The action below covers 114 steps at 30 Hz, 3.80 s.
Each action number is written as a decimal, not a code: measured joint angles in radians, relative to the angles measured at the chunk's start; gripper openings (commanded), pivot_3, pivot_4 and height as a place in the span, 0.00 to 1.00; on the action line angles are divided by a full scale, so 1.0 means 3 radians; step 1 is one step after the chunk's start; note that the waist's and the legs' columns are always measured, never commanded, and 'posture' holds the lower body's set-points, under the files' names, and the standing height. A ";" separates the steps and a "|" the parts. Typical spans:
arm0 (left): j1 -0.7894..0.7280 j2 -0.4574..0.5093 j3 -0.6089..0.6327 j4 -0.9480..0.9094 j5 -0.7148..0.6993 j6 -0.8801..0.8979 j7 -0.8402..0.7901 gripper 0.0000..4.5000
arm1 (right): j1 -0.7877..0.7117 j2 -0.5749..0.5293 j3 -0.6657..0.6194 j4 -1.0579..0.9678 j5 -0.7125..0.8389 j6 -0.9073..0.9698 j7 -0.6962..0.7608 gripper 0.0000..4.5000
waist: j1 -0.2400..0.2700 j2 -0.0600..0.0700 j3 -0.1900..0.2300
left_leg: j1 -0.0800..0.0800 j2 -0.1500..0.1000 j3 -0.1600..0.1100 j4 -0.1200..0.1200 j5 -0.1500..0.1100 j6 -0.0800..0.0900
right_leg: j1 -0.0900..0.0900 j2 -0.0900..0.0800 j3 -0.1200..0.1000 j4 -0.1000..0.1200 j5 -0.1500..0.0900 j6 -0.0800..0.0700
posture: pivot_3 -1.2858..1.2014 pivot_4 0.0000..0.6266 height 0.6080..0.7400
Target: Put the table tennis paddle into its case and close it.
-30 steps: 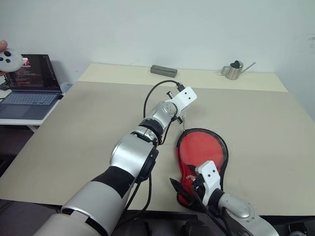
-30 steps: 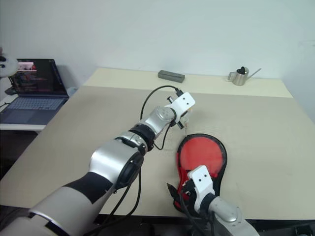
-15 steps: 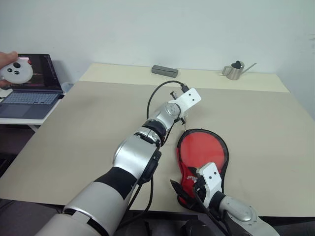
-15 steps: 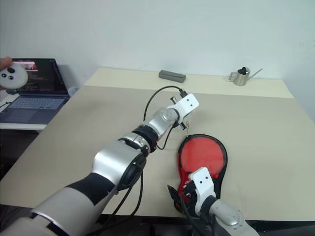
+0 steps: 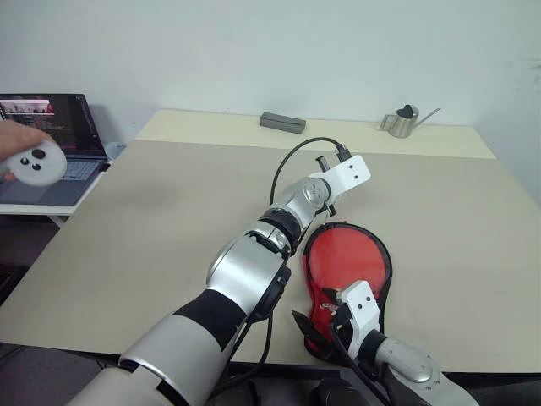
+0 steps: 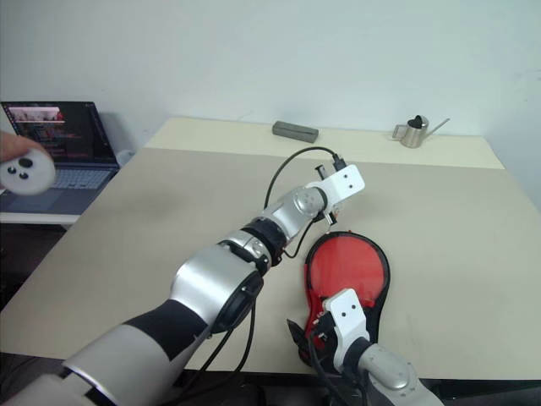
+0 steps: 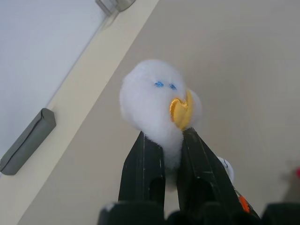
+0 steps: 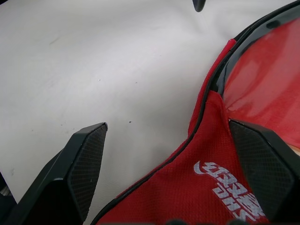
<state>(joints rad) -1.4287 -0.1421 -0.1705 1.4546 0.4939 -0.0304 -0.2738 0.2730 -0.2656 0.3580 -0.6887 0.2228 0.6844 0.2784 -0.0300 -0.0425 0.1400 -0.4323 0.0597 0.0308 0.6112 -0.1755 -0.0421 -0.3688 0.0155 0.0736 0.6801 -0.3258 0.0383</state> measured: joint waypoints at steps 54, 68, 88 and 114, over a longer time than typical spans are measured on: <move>0.2195 0.2032 0.0632 -0.4299 -0.2444 0.1693 -0.3272 0.71 | -0.1104 -0.1235 -0.2027 0.0151 0.2517 0.1337 0.0967 1.00 | 0.0028 0.0030 -0.0004 | -0.0005 0.0004 -0.0009 0.0006 0.0000 0.0002 | 0.0003 -0.0001 -0.0006 0.0003 0.0008 -0.0016 | 0.52 0.24 1.00; 0.2148 0.1868 -0.0207 -0.4060 -0.2410 0.1374 -0.3571 0.84 | -0.0508 -0.2386 -0.2702 0.0464 0.2058 0.0942 0.1623 1.00 | 0.0000 0.0031 -0.0002 | -0.0004 0.0002 -0.0007 0.0007 0.0000 0.0003 | 0.0003 0.0001 -0.0002 0.0003 0.0007 -0.0015 | 0.52 0.24 1.00; 0.1949 0.0781 -0.0715 -0.2230 -0.1670 -0.0023 -0.2982 0.84 | -0.1029 -0.2240 -0.2685 0.0661 0.1822 0.0768 0.1375 1.00 | -0.0006 0.0031 0.0001 | -0.0004 0.0000 -0.0006 0.0007 0.0000 0.0003 | 0.0002 0.0002 0.0001 0.0003 0.0008 -0.0015 | 0.52 0.24 1.00; 0.2050 0.0592 -0.0606 -0.2050 -0.1583 -0.0435 -0.2733 0.84 | -0.4297 -0.0572 -0.0864 0.4953 0.0051 -0.0225 0.0718 1.00 | -0.0001 0.0047 -0.0007 | -0.0003 0.0003 0.0000 0.0003 0.0000 0.0004 | -0.0003 0.0002 0.0000 0.0007 0.0008 -0.0019 | 0.52 0.24 1.00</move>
<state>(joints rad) -0.8138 0.0355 -0.3524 0.8395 0.0189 -0.1608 -1.0937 -1.0161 -0.4372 0.0989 0.7970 0.2379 0.6169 0.4938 -0.0304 -0.0284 0.1378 -0.4331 0.0607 0.0307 0.6123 -0.1754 -0.0409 -0.3697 0.0161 0.0736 0.6822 -0.3233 0.0327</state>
